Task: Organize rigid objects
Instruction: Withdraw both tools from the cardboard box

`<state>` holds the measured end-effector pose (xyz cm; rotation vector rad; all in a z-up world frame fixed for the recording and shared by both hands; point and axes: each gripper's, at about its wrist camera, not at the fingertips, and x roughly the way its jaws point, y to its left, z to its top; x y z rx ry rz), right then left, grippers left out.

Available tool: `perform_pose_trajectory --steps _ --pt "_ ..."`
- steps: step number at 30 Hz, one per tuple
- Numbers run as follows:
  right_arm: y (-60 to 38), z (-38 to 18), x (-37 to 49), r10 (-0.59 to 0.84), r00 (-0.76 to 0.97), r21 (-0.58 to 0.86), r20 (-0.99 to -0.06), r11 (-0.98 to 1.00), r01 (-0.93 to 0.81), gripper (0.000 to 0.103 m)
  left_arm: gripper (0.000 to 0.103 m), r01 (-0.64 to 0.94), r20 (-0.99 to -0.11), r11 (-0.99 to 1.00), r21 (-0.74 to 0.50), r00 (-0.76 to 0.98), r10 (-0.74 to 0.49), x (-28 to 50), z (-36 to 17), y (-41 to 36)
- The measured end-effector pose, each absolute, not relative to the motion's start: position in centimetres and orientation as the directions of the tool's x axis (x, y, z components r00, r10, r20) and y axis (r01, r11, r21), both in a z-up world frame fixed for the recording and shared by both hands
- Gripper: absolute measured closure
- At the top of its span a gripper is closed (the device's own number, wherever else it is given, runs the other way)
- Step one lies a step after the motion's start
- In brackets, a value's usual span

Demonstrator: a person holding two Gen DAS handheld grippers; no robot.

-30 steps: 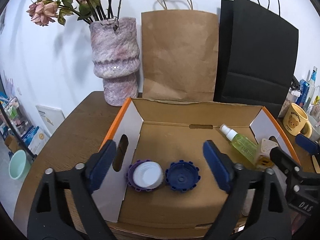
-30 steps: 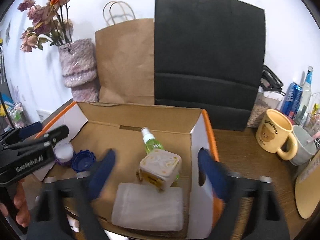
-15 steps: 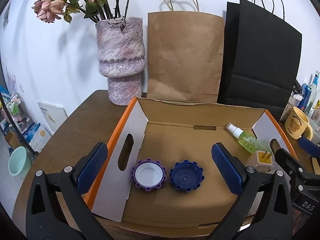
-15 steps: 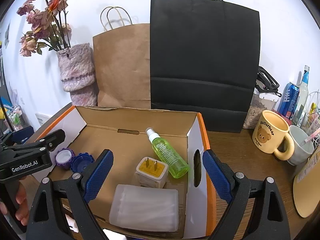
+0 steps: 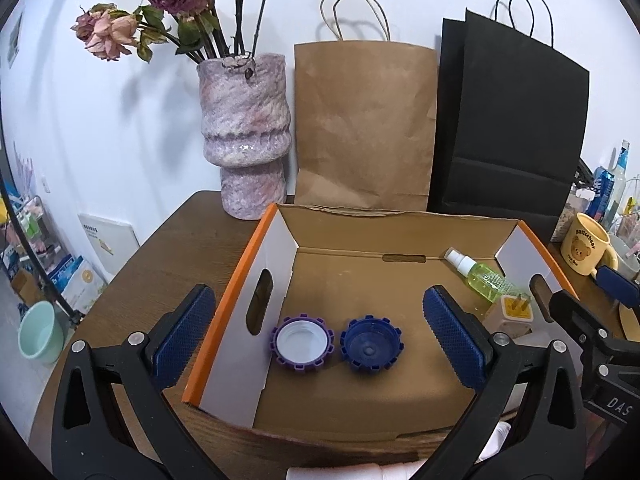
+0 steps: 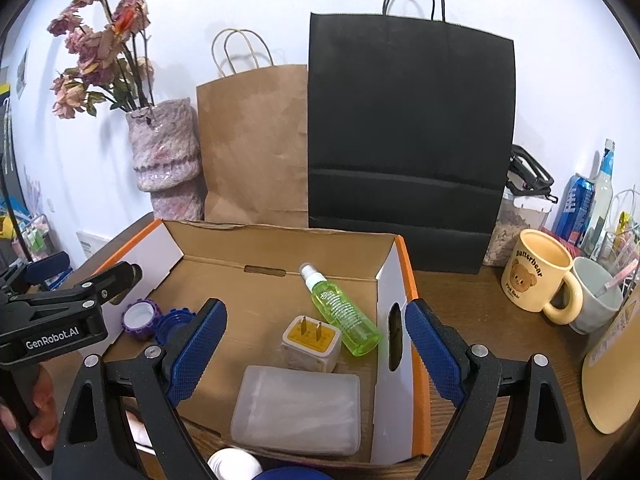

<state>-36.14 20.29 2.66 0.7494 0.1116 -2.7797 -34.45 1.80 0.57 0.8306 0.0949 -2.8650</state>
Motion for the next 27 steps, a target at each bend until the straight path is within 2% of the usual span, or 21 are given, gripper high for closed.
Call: perform_pose_trajectory --steps 11,27 --pt "21.2 2.8 -32.6 -0.237 -0.838 -0.023 -0.491 -0.958 0.284 0.009 0.000 0.147 -0.526 -0.989 -0.014 -0.842 -0.118 -31.1 0.3 2.1" --pt "22.0 0.7 -27.5 -0.255 -0.798 -0.051 -0.546 -0.941 0.335 0.009 0.000 0.109 -0.558 -0.994 0.012 -0.824 -0.097 -25.9 -1.8 2.8"
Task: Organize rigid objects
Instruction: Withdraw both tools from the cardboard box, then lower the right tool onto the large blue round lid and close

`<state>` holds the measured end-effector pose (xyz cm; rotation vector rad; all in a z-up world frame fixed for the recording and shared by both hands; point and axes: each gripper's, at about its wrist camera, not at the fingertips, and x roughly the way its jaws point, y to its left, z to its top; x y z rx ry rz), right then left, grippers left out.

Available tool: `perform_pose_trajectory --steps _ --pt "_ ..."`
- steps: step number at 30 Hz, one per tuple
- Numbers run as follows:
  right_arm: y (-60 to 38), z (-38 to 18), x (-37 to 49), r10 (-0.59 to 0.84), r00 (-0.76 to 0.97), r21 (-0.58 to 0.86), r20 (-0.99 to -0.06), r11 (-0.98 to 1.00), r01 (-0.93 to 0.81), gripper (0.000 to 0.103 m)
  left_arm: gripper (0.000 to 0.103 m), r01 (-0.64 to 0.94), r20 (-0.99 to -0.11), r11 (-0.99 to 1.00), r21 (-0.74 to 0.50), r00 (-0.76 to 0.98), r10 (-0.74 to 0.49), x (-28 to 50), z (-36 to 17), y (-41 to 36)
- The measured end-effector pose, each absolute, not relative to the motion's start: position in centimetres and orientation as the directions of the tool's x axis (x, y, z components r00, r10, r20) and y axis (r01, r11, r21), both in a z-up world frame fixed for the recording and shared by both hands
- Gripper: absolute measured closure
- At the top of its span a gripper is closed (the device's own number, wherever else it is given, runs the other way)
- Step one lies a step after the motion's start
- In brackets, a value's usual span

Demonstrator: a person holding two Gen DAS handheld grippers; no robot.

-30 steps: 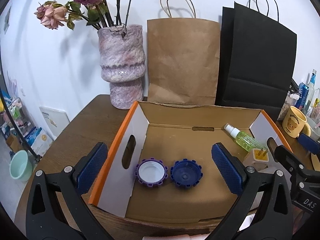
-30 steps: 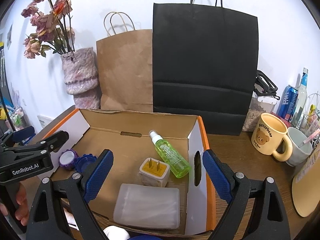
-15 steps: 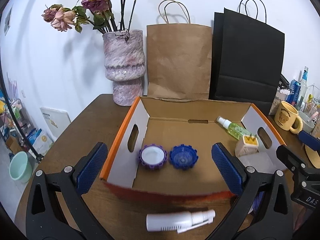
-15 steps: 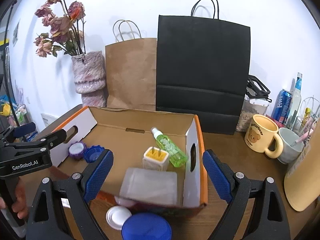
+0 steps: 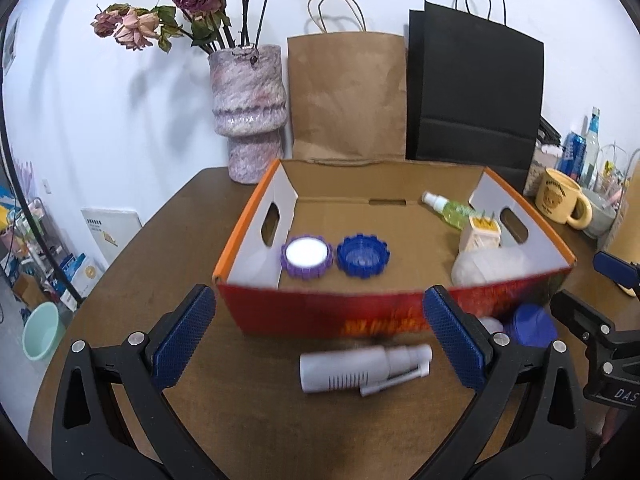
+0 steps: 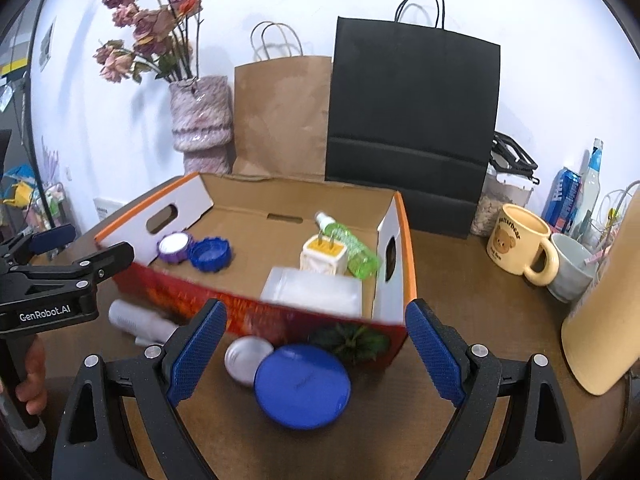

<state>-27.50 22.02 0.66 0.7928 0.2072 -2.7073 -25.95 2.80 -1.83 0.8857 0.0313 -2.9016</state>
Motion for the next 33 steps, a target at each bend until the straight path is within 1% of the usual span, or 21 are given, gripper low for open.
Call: perform_pose_trajectory --steps 19,26,33 --pt "23.2 -1.6 -23.7 -0.233 -0.746 -0.050 -0.624 -0.941 0.335 0.009 0.000 0.074 -0.614 -0.997 0.019 -0.786 -0.070 -20.7 -3.8 3.0" --pt "22.8 -3.1 -25.4 -0.221 -0.694 -0.039 -0.685 -0.940 0.338 0.009 0.000 0.081 -0.629 -0.997 0.004 -0.775 -0.065 -20.7 -4.1 2.8" --pt "23.1 -4.2 -27.8 -0.243 -0.645 0.034 -0.724 -0.948 0.318 0.009 0.000 0.082 -0.646 -0.997 -0.011 -0.761 -0.055 -21.1 -4.5 2.5"
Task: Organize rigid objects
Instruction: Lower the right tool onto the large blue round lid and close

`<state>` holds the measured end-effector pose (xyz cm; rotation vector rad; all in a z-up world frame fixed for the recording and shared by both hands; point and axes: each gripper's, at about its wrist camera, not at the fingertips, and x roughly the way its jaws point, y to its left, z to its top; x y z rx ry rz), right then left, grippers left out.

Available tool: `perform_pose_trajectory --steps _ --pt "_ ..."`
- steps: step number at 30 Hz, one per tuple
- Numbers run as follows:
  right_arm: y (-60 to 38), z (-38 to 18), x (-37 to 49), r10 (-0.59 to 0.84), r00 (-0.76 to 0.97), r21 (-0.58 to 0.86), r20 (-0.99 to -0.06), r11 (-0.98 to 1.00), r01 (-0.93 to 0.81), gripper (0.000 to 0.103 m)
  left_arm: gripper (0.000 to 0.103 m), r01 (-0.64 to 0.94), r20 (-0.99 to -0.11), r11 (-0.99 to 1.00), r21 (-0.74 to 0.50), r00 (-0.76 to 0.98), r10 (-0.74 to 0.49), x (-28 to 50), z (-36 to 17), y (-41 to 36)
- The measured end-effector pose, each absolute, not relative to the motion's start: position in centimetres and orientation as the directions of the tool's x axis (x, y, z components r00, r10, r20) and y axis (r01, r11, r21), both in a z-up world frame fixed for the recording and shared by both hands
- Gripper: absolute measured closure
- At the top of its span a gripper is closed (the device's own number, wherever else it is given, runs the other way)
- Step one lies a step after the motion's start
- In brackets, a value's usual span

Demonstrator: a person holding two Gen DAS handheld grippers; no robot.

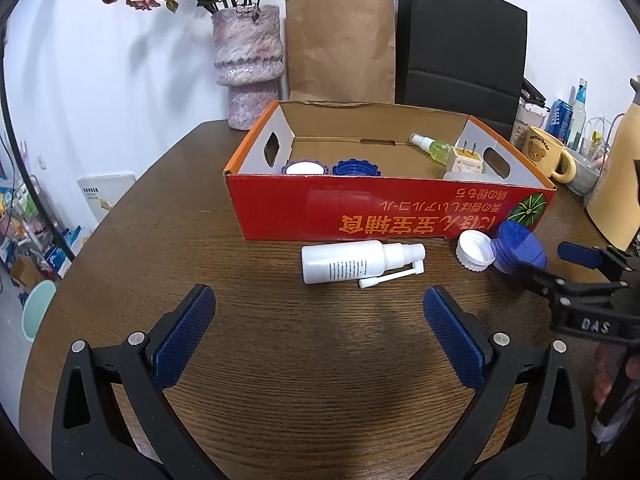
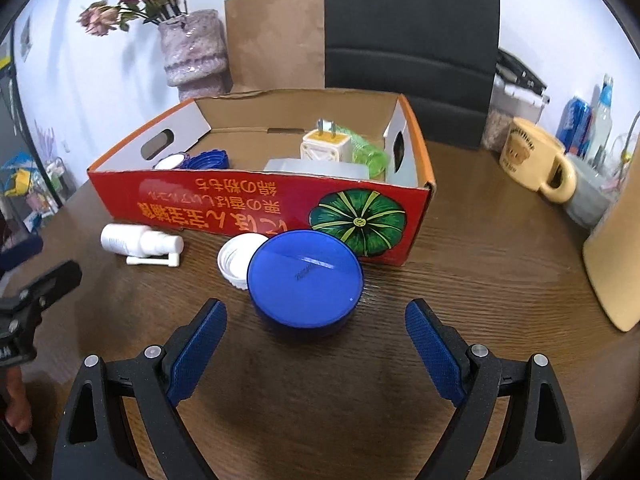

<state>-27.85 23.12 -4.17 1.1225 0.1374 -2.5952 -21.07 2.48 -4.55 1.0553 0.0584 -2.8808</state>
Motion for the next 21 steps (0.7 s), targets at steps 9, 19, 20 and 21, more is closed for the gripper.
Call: perform_pose_trajectory --steps 9,19,20,21 --pt "22.2 -4.6 -29.1 -0.264 -0.619 0.054 -0.740 -0.940 0.336 0.032 0.000 0.082 -0.659 -0.996 -0.017 -0.750 -0.051 -21.4 -4.8 2.3" --pt "24.2 -2.6 -27.3 -0.268 -0.708 0.064 -0.654 -0.952 0.301 0.032 0.000 0.098 -0.677 -0.994 -0.042 -0.735 -0.044 -21.9 -5.2 1.5" --pt "24.4 -2.3 -27.1 -0.265 -0.718 0.063 -0.644 -0.953 0.295 0.032 0.000 0.100 -0.679 -0.994 -0.044 -0.732 -0.044 -21.9 -5.3 1.5" --pt "24.6 -2.1 -27.0 -0.262 -0.724 0.061 -0.638 -0.954 0.292 0.032 0.000 0.102 -0.680 -0.994 -0.044 -0.732 -0.045 -21.9 -5.3 1.4"
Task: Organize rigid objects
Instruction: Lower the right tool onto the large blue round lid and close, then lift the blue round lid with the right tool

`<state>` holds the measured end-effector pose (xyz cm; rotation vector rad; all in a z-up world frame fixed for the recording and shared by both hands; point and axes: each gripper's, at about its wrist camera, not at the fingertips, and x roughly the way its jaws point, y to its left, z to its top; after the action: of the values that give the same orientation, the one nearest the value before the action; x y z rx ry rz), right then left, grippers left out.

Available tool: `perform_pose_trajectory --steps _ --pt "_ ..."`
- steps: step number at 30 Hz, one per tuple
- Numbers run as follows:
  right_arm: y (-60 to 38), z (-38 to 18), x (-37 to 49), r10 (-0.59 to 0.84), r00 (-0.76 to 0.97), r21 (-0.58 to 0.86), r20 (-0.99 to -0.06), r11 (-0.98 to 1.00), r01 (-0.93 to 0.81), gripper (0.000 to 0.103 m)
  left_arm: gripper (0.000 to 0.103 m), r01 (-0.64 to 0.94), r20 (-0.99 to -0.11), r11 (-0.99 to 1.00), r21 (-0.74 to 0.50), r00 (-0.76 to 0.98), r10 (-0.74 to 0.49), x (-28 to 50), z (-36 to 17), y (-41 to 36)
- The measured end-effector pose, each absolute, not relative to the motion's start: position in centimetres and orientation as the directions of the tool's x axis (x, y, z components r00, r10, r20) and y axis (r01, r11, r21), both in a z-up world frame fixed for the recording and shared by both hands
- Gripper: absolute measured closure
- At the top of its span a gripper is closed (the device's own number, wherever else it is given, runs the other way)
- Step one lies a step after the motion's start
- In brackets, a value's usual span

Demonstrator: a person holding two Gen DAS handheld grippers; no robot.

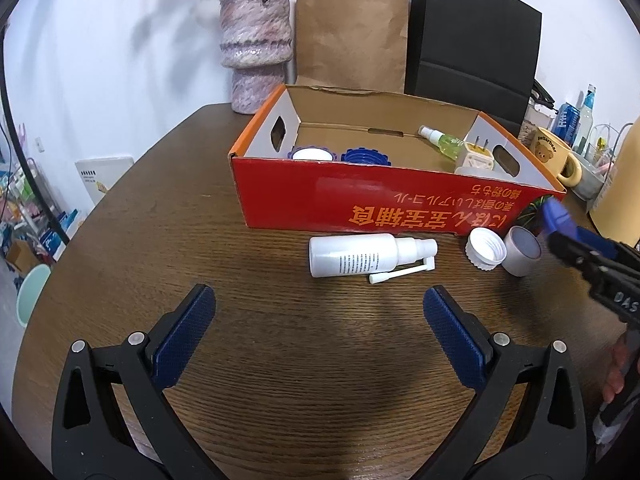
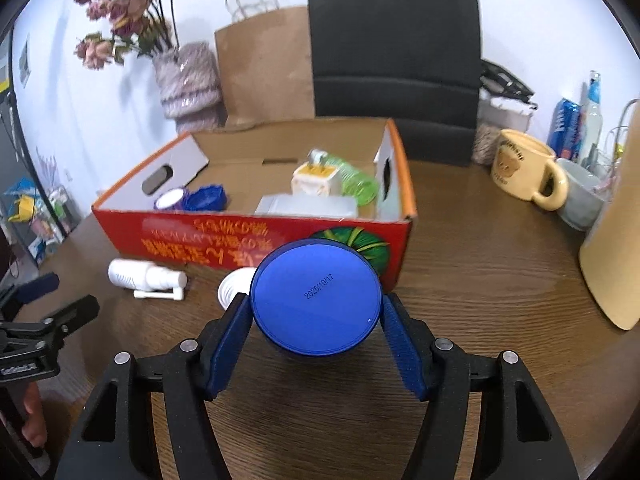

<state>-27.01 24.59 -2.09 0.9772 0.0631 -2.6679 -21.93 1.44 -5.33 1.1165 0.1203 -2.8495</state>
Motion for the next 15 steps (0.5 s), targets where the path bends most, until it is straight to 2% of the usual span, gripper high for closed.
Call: perform_pose_trajectory --steps 15 --pt "26.4 -0.9 -26.3 -0.238 -0.771 0.034 -0.591 -0.962 0.272 0.032 0.000 0.124 -0.705 -0.992 -0.038 -0.706 -0.062 -23.5 -6.0 2.3"
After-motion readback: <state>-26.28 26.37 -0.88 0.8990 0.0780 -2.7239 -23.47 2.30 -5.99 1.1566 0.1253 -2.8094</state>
